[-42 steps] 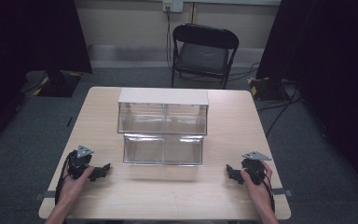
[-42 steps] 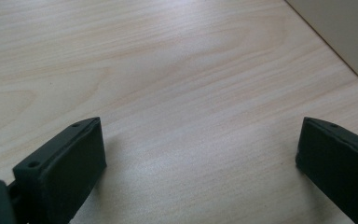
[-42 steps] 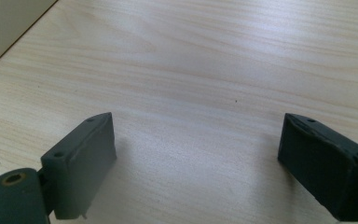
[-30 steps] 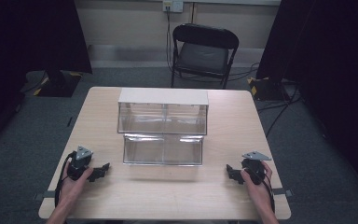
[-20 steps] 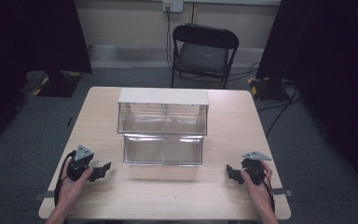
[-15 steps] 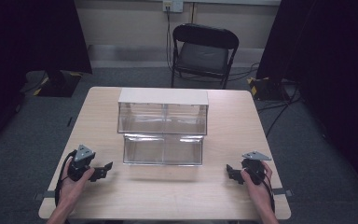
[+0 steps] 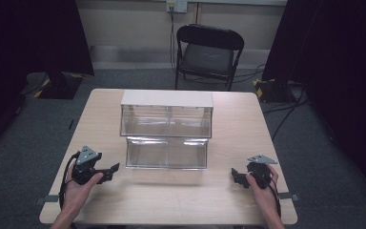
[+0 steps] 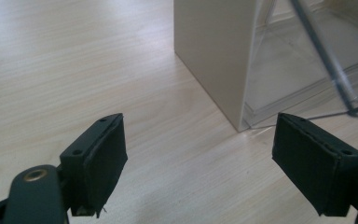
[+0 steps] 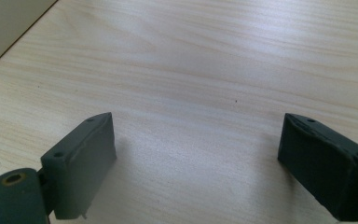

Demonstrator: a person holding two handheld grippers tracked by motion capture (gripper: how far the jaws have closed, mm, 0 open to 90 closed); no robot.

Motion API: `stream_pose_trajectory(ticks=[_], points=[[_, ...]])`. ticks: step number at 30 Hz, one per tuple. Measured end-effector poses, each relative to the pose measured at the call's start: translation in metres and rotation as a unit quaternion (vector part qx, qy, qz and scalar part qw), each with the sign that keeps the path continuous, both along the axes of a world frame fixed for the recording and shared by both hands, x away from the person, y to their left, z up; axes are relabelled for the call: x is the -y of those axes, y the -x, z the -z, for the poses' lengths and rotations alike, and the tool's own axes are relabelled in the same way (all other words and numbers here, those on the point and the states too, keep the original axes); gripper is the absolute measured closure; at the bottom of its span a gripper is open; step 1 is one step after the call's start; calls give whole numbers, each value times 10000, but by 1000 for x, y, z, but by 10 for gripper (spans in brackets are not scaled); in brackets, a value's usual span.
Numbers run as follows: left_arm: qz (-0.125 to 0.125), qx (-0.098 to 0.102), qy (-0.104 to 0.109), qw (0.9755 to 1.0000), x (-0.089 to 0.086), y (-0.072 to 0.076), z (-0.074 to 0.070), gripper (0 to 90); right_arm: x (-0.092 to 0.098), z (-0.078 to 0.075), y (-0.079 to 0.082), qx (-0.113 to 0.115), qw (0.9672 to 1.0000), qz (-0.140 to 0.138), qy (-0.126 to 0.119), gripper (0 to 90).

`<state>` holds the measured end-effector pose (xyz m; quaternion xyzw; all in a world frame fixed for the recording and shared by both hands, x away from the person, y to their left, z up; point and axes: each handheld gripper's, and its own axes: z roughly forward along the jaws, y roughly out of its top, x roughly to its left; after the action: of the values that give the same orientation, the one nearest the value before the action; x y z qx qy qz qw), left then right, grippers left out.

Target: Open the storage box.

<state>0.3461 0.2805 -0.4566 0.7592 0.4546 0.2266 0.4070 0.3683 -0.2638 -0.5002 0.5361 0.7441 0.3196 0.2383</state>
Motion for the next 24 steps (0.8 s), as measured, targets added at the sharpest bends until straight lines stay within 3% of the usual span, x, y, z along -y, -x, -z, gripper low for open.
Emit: stream_pose_trajectory(ticks=[11,15,20,24], points=[[303,136,338,9989,11,6,-12,174,0,0,0,1,10000,1,3,103],[482,169,300,9982,16,8,-14,174,0,0,0,1,10000,1,3,103],[680,171,407,9967,23,9,-16,166,0,0,0,1,10000,2,3,103],[857,178,335,9956,28,9,-14,164,0,0,0,1,10000,2,3,103]])
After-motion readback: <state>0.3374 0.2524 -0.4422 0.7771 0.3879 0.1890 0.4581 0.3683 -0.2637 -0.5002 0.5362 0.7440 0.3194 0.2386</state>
